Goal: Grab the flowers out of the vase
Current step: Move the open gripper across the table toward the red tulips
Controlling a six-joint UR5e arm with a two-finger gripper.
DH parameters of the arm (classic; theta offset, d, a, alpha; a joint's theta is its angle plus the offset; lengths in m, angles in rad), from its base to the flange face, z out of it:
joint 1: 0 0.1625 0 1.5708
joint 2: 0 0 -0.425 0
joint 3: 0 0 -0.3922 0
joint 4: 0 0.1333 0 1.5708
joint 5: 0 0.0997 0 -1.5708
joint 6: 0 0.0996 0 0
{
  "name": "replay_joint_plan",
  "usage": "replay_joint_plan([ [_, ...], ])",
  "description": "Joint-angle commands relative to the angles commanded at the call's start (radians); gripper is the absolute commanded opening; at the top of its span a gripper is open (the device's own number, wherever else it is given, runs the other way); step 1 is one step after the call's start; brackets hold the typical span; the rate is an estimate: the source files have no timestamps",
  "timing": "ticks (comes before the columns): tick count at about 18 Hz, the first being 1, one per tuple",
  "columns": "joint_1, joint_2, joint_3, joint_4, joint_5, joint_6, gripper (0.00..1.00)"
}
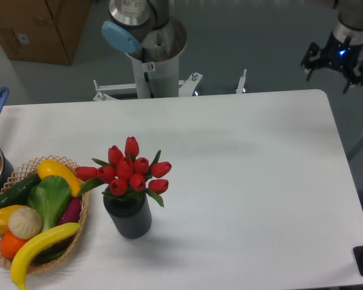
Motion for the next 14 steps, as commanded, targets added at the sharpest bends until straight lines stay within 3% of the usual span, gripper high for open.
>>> replay_joint_plan([
  [9,-0.048,0.003,-0.057,0.003,-0.040,0.000,1.00],
  [11,-0.052,0.024,-0.099,0.011,-0.162,-0.041,1.00],
  [14,-0.046,0.087,-0.185,0.067,-0.358,-0.100,1.00],
])
